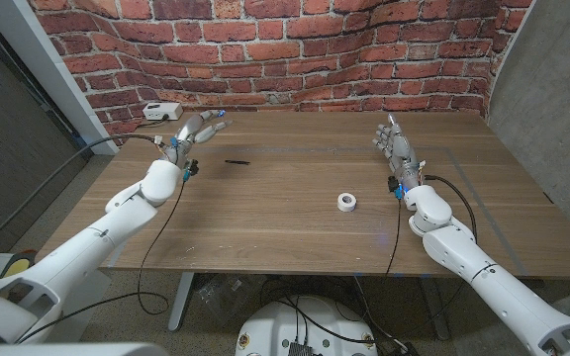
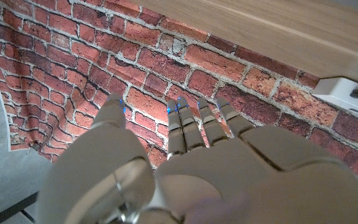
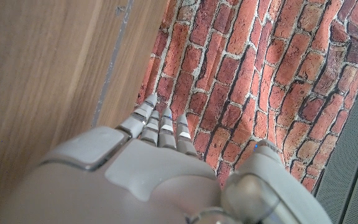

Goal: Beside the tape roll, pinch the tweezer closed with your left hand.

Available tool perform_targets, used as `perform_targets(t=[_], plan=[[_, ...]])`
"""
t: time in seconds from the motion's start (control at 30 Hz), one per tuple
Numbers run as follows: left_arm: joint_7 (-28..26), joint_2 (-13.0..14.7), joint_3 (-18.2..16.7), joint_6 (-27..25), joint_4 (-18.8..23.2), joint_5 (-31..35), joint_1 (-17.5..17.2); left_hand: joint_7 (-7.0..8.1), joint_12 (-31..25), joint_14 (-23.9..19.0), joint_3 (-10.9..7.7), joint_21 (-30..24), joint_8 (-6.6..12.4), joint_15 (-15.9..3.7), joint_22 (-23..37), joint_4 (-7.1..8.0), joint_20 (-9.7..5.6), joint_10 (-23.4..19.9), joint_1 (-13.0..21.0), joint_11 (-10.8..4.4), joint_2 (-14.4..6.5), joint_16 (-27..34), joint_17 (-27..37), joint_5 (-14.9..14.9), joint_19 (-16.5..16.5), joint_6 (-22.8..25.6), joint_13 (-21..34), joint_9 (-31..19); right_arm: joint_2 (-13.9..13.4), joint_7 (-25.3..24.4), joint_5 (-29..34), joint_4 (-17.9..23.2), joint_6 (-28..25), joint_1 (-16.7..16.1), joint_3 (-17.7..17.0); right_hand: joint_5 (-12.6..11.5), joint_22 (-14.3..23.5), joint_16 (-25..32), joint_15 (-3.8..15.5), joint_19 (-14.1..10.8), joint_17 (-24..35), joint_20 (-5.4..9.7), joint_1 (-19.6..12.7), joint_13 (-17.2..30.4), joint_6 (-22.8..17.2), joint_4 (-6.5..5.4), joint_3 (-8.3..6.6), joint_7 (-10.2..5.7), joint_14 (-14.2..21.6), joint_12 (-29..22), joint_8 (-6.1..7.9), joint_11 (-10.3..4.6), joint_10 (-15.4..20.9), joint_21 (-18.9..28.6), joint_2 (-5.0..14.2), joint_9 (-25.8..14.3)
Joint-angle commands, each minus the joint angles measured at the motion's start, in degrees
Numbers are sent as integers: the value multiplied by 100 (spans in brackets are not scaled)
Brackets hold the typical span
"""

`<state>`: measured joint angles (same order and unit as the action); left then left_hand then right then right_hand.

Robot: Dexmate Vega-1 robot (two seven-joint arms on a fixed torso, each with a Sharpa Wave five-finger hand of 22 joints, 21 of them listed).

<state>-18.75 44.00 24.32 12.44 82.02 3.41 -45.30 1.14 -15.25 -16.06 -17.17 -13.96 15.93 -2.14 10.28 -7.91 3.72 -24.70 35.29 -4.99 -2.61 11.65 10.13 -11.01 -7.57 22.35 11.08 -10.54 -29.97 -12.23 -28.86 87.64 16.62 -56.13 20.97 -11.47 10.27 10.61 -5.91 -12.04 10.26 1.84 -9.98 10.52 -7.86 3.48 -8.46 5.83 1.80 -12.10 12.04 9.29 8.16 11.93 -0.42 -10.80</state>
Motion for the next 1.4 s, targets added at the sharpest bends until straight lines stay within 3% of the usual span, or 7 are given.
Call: perform_targets(t=[0.03,0.4,0.67,0.87,0.93,1.07,1.4], plan=[[-486,383,105,-689,472,998,-58,195,4,-155,-69,-8,27,-289,23,-96,138,-191,215,-38,45,-5,-2,-14,-153,106,11,-31,23,-13,37,5,-137,50,72,-2,27,1,-21,-34,21,-25,-70,21,-7,33,-22,-7,54,-28,-39,24,4,20,8,-20],[-540,591,237,-1068,680,1593,29,421,40,-454,-155,-42,130,-452,35,-221,216,-577,774,-391,338,8,-12,-75,-465,680,18,-29,-47,-137,77,164,-250,-31,41,3,27,-2,-33,-35,22,-27,-78,22,-27,42,-21,-5,52,-29,-35,23,8,17,13,-20],[-442,756,321,-1536,940,2009,57,626,90,-705,-257,-63,156,-671,35,-218,136,-965,1408,-668,547,1,-23,-138,-733,986,31,-36,-88,-254,104,290,-398,-106,35,6,28,-4,-31,-34,23,-30,-84,22,-37,49,-20,-6,51,-29,-34,25,11,15,15,-21],[-247,864,334,-1632,990,2038,93,603,166,-713,-318,-41,118,-697,35,-225,141,-931,1663,-645,556,-29,-25,-164,-747,971,39,-39,-87,-278,147,304,-524,-90,105,8,29,-5,-30,-34,23,-32,-91,23,-39,54,-23,-7,50,-28,-36,32,8,14,25,-21],[-73,934,356,-1693,1030,2052,124,499,202,-724,-322,-25,75,-672,34,-197,46,-923,1758,-537,593,-46,-25,-166,-756,935,42,-38,-80,-280,152,306,-529,-86,116,9,29,-7,-33,-33,24,-34,-92,23,-38,55,-23,-7,45,-24,-37,29,-1,13,28,-21],[335,1110,431,-1826,1150,2151,210,402,252,-671,-325,32,36,-616,31,-158,-90,-865,1809,-487,600,-79,-20,-167,-661,919,43,-35,-41,-238,105,299,-468,-82,115,10,29,-7,-35,-31,24,-37,-93,23,-39,57,-23,-8,44,-22,-38,29,-6,12,30,-21],[1290,1435,624,-2106,1421,2529,508,355,230,-735,-405,90,52,-677,25,-113,-209,-1029,1967,-464,485,-66,-11,-180,-601,1145,46,-27,-1,-174,68,285,-400,-45,126,14,30,-7,-41,-26,26,-39,-93,24,-53,62,-19,-13,45,-23,-36,29,-3,8,31,-22]])
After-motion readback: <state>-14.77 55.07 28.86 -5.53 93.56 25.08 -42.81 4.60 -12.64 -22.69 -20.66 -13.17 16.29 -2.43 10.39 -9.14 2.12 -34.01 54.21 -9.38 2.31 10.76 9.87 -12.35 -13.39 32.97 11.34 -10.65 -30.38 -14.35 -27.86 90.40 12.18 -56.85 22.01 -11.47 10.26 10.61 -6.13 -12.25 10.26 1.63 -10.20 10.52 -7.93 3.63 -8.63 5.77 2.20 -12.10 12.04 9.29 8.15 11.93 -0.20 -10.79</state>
